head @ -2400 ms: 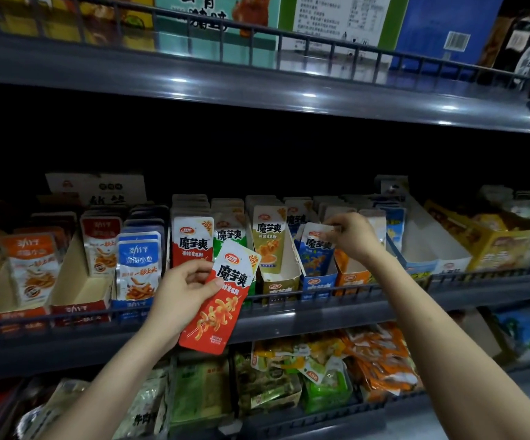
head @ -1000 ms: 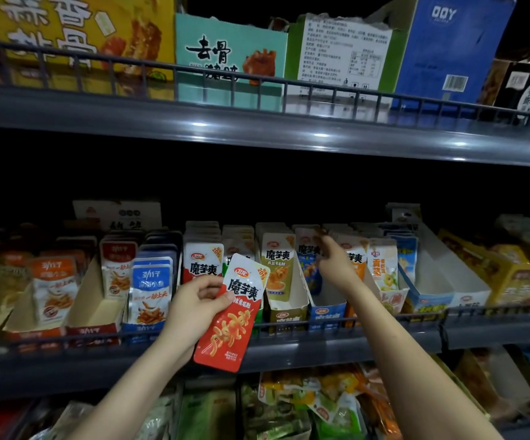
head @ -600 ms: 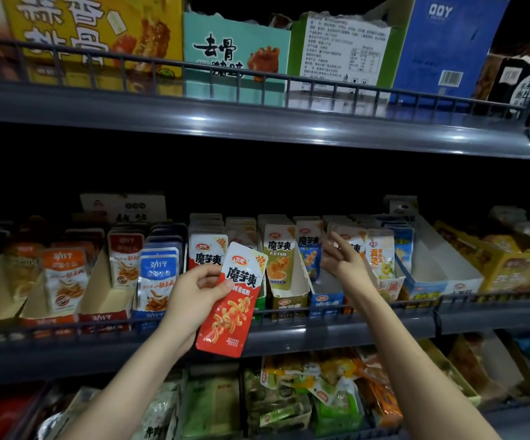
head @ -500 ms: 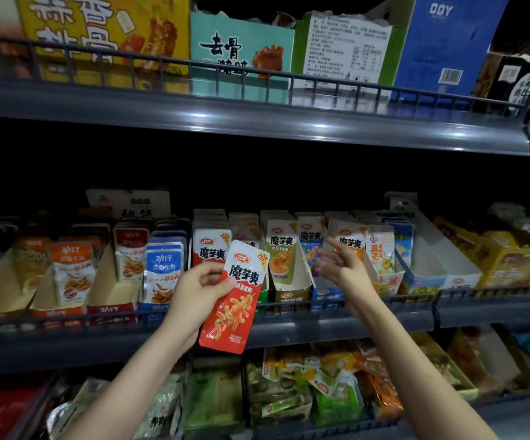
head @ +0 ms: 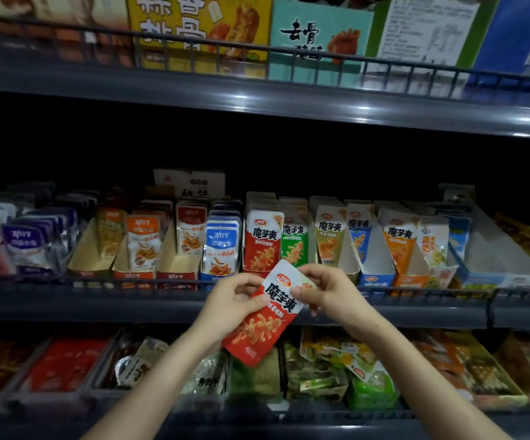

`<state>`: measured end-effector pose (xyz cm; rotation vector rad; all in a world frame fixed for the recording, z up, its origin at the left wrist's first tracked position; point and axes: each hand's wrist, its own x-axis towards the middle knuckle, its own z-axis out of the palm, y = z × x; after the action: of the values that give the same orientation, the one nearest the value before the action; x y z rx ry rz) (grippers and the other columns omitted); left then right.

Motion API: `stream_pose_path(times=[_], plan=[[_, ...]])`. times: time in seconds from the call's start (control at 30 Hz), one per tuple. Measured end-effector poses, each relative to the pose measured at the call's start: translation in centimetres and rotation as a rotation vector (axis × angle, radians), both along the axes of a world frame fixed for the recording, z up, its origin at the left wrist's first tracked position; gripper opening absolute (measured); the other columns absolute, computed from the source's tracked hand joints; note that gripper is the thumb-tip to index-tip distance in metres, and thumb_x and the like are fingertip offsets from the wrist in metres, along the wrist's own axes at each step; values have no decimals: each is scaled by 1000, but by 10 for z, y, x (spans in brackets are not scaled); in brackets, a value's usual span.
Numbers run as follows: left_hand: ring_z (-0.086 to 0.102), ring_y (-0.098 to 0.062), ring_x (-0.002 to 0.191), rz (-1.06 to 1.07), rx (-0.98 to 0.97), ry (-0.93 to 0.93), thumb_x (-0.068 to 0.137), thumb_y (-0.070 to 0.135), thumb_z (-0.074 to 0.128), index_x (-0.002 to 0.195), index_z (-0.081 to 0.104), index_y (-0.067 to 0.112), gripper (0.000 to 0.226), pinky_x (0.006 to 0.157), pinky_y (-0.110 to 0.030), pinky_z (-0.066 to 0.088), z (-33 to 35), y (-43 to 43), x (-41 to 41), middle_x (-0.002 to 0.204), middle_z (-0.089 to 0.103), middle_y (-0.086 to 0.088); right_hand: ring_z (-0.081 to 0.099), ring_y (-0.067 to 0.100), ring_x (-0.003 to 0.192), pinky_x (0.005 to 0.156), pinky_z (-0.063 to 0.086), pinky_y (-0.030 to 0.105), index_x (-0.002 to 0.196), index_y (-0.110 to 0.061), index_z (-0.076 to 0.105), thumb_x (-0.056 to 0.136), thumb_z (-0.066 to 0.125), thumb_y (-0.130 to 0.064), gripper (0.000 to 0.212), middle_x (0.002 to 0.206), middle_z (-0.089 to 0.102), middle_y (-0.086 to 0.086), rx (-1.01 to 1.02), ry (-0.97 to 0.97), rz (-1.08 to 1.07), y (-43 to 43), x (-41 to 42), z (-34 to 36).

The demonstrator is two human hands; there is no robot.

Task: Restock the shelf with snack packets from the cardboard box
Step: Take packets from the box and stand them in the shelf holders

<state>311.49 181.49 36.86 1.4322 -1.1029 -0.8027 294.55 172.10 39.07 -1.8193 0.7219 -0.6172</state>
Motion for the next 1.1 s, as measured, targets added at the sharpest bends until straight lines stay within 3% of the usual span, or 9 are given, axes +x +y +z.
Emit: stream_pose_path(times=[0.1,0.23,0.37,0.5,0.67,0.87,1.1], plan=[[63,-8,87,171,-21,-176,84,11,69,93,67,20,13,74,-17,50,-6,0,18,94,67,7,67,13,82,66,55,25,94,-20,64,88,63,-8,13,93,69,1,-142,-55,-135,-10,4,17],[56,-16,103,503,39,-605,87,26,66,103,66,22,17,89,-35,47,-16,-9,38,109,62,5,63,11,86,67,50,24,103,-19,61,92,60,-12,13,95,66,-3,-467,-204,-381,-42,11,43],[51,-27,113,668,162,-862,87,41,62,124,58,18,44,93,-39,40,-26,-31,42,123,56,-8,62,20,97,76,48,33,114,-10,65,91,63,-16,24,104,66,3,-703,10,-427,-65,44,41],[51,-30,112,748,193,-798,86,40,64,126,54,10,51,91,-40,42,-42,-42,45,121,57,-12,62,22,102,75,39,26,122,-14,64,94,60,-22,29,114,68,3,-814,225,-394,-70,72,30],[49,-29,113,766,178,-760,84,40,67,126,56,8,54,91,-39,41,-51,-45,49,119,57,-11,59,20,113,88,48,34,129,-23,58,96,55,-28,34,124,65,0,-831,389,-335,-82,92,14],[44,-30,113,753,189,-739,85,38,65,126,58,9,50,89,-40,40,-50,-45,48,120,54,-12,47,27,111,77,38,34,129,-26,59,91,62,-32,39,112,56,6,-944,390,-446,-98,100,6],[44,-28,115,749,177,-712,85,39,65,128,57,9,52,89,-39,40,-50,-43,48,122,53,-11,47,24,115,86,42,31,127,-26,60,87,69,-28,41,123,49,5,-742,258,-379,-99,105,0]])
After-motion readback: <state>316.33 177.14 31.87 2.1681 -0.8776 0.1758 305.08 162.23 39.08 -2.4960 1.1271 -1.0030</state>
